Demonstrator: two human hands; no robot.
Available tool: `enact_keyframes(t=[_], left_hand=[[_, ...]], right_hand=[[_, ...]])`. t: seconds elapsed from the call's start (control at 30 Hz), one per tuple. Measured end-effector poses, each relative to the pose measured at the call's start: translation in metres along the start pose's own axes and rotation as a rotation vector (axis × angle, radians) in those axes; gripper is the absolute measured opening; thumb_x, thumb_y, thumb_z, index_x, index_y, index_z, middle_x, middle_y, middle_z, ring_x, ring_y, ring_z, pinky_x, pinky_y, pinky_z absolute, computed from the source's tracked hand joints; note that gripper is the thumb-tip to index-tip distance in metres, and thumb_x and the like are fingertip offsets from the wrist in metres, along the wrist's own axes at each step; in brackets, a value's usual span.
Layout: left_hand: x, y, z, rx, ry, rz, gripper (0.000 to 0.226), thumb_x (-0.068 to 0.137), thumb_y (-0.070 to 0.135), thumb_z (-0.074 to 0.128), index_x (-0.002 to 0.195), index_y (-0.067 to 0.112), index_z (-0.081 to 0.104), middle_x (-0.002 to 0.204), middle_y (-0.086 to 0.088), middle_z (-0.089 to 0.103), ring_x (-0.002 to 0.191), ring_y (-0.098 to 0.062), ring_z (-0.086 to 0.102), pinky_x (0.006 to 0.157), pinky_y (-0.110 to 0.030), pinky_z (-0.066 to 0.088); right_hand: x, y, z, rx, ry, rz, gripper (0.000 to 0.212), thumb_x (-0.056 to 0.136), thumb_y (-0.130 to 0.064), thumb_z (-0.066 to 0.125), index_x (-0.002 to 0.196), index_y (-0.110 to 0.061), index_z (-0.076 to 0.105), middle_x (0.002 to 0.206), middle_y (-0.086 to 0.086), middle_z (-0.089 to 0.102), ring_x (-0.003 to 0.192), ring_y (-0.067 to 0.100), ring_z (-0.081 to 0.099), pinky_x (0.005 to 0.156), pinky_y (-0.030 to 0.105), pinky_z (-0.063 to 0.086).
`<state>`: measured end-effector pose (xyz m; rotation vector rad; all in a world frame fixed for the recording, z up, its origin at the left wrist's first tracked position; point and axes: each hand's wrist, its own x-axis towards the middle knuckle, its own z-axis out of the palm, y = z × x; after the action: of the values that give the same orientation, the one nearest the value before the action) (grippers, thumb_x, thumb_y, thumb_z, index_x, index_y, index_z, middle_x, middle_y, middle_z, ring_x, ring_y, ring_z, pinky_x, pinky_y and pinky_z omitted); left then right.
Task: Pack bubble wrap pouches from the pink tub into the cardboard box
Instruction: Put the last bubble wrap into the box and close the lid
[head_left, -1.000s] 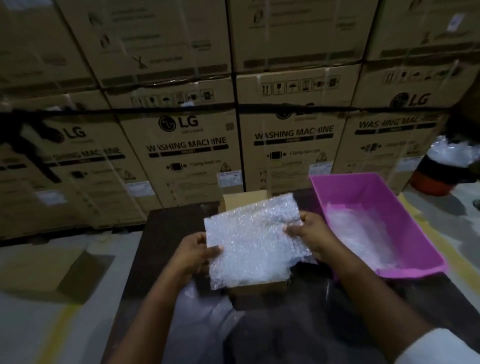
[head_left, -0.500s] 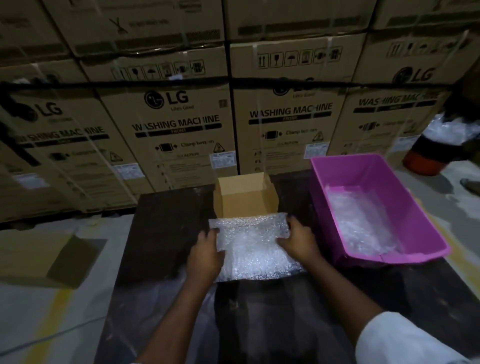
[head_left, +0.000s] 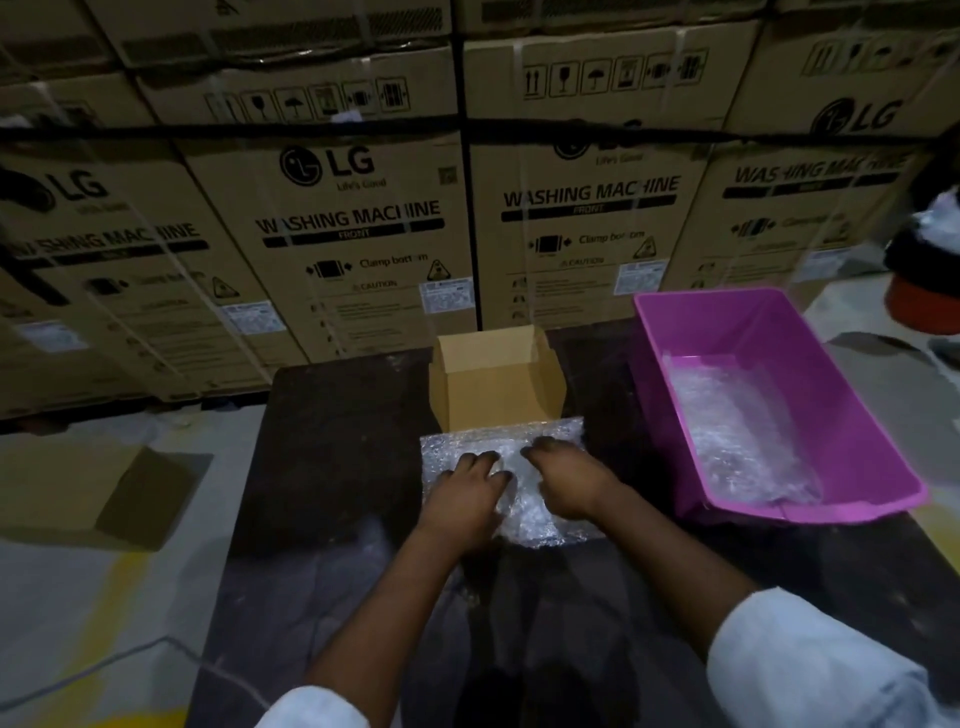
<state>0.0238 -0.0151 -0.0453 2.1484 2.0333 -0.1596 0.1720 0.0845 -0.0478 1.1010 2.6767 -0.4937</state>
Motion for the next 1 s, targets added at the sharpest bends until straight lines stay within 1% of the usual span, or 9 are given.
enact_keyframes(t=[0.2, 0.33, 0.5, 0.57, 0.63, 0.7, 0.8, 0.93, 1.0], left_hand=[[0.006, 0.008, 0.003, -0.021, -0.012, -0.075, 0.067, 0.086, 0.026, 0.061, 0.146, 0.018, 0.031, 0.152, -0.010, 0.023, 0.133, -0.032, 0.029, 0.096, -0.044, 0.046], [0.022, 0.014, -0.001, 0.023, -0.065, -0.133, 0.081, 0.083, 0.028, 0.065, 0.149, 0.014, 0.021, 0.149, -0.012, 0.024, 0.132, -0.035, 0.026, 0.088, -0.046, 0.050], [0.021, 0.010, 0.002, 0.037, -0.063, -0.105, 0.074, 0.079, 0.029, 0.069, 0.142, 0.017, 0.033, 0.147, -0.011, 0.025, 0.132, -0.035, 0.025, 0.090, -0.047, 0.047], [0.021, 0.009, 0.003, 0.018, -0.069, -0.093, 0.071, 0.079, 0.030, 0.070, 0.139, 0.017, 0.036, 0.148, -0.012, 0.023, 0.133, -0.037, 0.023, 0.093, -0.048, 0.046], [0.024, 0.008, 0.003, -0.018, -0.095, -0.077, 0.070, 0.080, 0.029, 0.069, 0.140, 0.018, 0.035, 0.148, -0.014, 0.022, 0.135, -0.038, 0.020, 0.097, -0.051, 0.045], [0.028, 0.005, 0.005, -0.062, -0.109, -0.050, 0.070, 0.079, 0.026, 0.070, 0.140, 0.019, 0.036, 0.149, -0.014, 0.022, 0.136, -0.038, 0.020, 0.101, -0.052, 0.041], [0.026, -0.003, 0.010, -0.103, -0.068, -0.016, 0.074, 0.075, 0.029, 0.073, 0.140, 0.023, 0.039, 0.150, -0.012, 0.023, 0.135, -0.037, 0.021, 0.106, -0.047, 0.036], [0.015, -0.007, 0.011, -0.181, -0.012, -0.001, 0.070, 0.081, 0.028, 0.070, 0.143, 0.024, 0.039, 0.156, -0.011, 0.019, 0.142, -0.033, 0.014, 0.115, -0.041, 0.021], [0.010, -0.007, 0.007, -0.222, 0.023, 0.005, 0.068, 0.082, 0.028, 0.070, 0.143, 0.023, 0.040, 0.157, -0.010, 0.018, 0.144, -0.030, 0.014, 0.116, -0.040, 0.021]], right_hand=[[0.016, -0.013, 0.001, -0.007, -0.175, 0.087, 0.061, 0.086, -0.017, 0.051, 0.144, -0.013, 0.031, 0.148, 0.014, 0.032, 0.135, 0.031, 0.037, 0.107, 0.045, 0.039], [0.025, -0.028, -0.004, -0.053, -0.259, 0.108, 0.068, 0.093, -0.029, 0.053, 0.148, -0.007, 0.019, 0.150, 0.017, 0.024, 0.139, 0.035, 0.028, 0.112, 0.044, 0.028], [0.019, -0.013, -0.013, 0.031, -0.105, 0.066, 0.052, 0.084, -0.005, 0.056, 0.134, -0.011, 0.042, 0.132, 0.015, 0.045, 0.119, 0.032, 0.050, 0.097, 0.039, 0.046], [0.009, -0.001, -0.026, 0.030, -0.056, 0.051, 0.059, 0.083, -0.002, 0.056, 0.138, -0.016, 0.040, 0.133, 0.012, 0.044, 0.118, 0.032, 0.051, 0.096, 0.038, 0.047], [-0.002, 0.010, -0.032, -0.020, -0.095, 0.015, 0.070, 0.083, 0.000, 0.059, 0.144, -0.022, 0.033, 0.137, 0.010, 0.038, 0.121, 0.031, 0.049, 0.098, 0.037, 0.046], [-0.010, 0.017, -0.030, -0.095, -0.145, -0.030, 0.075, 0.083, 0.000, 0.062, 0.147, -0.023, 0.031, 0.139, 0.011, 0.037, 0.123, 0.030, 0.047, 0.101, 0.037, 0.044], [-0.014, 0.017, -0.013, -0.115, -0.145, -0.043, 0.067, 0.085, -0.005, 0.059, 0.145, -0.020, 0.033, 0.139, 0.013, 0.037, 0.122, 0.034, 0.048, 0.101, 0.041, 0.044], [-0.017, 0.006, -0.004, -0.289, -0.043, -0.044, 0.057, 0.087, -0.017, 0.055, 0.140, -0.016, 0.035, 0.130, 0.013, 0.045, 0.110, 0.036, 0.054, 0.088, 0.040, 0.048], [-0.017, 0.007, -0.008, -0.335, -0.022, -0.038, 0.057, 0.086, -0.018, 0.055, 0.140, -0.020, 0.035, 0.129, 0.010, 0.047, 0.110, 0.033, 0.056, 0.085, 0.038, 0.047]])
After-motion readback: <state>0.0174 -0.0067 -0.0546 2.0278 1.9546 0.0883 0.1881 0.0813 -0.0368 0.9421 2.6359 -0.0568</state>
